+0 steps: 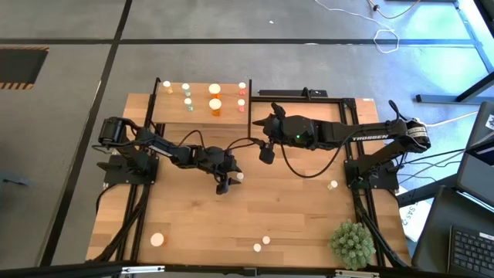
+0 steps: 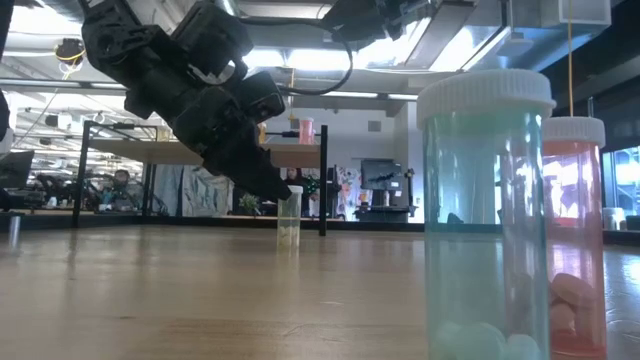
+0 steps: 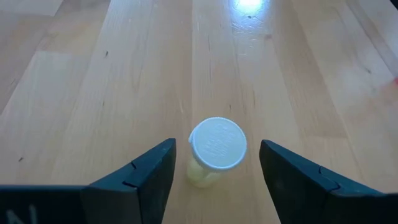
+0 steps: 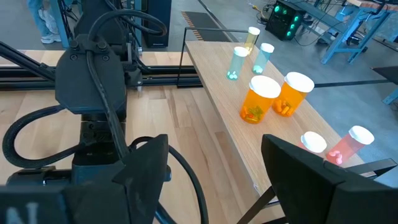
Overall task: Pick and place medicine bottles onto shelf by color
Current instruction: Put the left small yellow pill on the shelf aligned with the yellow pill on the shelf
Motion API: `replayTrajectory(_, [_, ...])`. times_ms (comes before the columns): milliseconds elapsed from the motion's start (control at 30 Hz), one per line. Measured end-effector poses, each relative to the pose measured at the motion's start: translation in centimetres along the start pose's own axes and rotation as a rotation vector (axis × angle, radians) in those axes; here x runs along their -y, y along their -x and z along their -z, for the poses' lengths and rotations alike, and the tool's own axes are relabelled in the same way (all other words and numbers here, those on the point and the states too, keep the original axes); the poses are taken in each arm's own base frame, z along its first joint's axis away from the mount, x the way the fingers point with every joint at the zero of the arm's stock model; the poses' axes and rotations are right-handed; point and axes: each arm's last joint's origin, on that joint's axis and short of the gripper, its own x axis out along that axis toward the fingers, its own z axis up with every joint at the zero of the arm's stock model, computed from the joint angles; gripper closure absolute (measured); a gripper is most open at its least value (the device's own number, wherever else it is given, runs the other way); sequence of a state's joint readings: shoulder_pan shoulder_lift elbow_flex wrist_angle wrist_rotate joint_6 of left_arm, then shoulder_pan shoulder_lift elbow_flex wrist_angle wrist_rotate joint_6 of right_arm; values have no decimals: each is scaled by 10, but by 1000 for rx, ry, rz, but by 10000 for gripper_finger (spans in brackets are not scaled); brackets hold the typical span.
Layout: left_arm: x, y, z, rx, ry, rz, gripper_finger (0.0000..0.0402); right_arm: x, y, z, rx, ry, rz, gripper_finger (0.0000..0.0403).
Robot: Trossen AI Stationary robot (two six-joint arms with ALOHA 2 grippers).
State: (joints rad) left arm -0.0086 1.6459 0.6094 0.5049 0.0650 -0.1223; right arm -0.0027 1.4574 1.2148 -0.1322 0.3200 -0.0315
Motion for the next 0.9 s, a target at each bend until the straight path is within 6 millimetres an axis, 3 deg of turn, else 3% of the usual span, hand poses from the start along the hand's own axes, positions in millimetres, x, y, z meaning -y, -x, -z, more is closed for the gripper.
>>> replayTrajectory(500, [0,0,0,0,-2,0,249,0,0,0,0,0,0,142])
replayTrajectory(900, [0,0,0,1,4,-2,286,0,0,0,0,0,0,142])
